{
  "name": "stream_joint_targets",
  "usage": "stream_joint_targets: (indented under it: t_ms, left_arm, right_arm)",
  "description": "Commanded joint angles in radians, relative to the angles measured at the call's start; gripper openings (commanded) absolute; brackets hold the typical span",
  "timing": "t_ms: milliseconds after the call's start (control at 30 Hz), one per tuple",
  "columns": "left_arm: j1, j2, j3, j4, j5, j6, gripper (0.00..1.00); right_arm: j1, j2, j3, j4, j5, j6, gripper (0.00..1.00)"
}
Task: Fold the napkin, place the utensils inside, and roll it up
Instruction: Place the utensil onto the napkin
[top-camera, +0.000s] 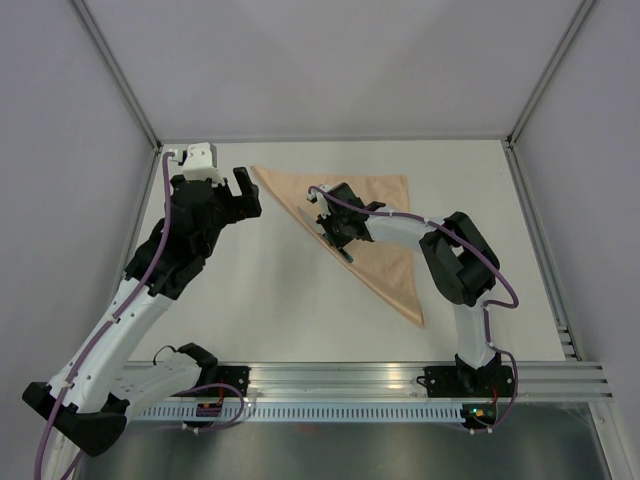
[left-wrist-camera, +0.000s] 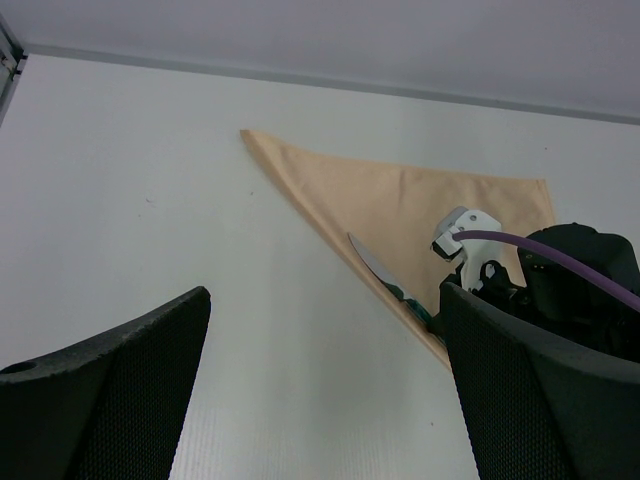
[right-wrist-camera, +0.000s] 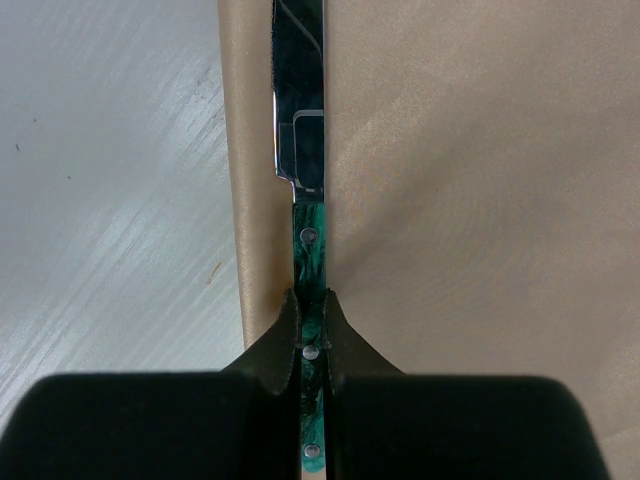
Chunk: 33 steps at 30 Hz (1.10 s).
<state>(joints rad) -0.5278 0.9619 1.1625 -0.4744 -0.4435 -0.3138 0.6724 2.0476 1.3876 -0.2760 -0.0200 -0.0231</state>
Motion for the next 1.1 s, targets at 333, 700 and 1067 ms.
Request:
stream_joint_targets:
  t_ms: [333, 700, 1067]
  left_arm:
    - [0.009, -0.009, 0.012, 0.005, -0.015, -0.018, 1.0]
    - [0.012, 0.0, 0.008, 0.005, -0.015, -0.018, 1.0]
    - [0.022, 0.005, 0.017, 0.025, -0.02, -0.013, 1.0]
  right_arm:
    - [0.012, 0.005, 0.005, -0.012, 0.037, -0.008, 0.0]
    - [0.012, 0.008, 0.002, -0.017, 0.038, -0.008, 0.01]
    - [0.01, -0.017, 0.014, -0.035, 0.026, 0.002, 0.3]
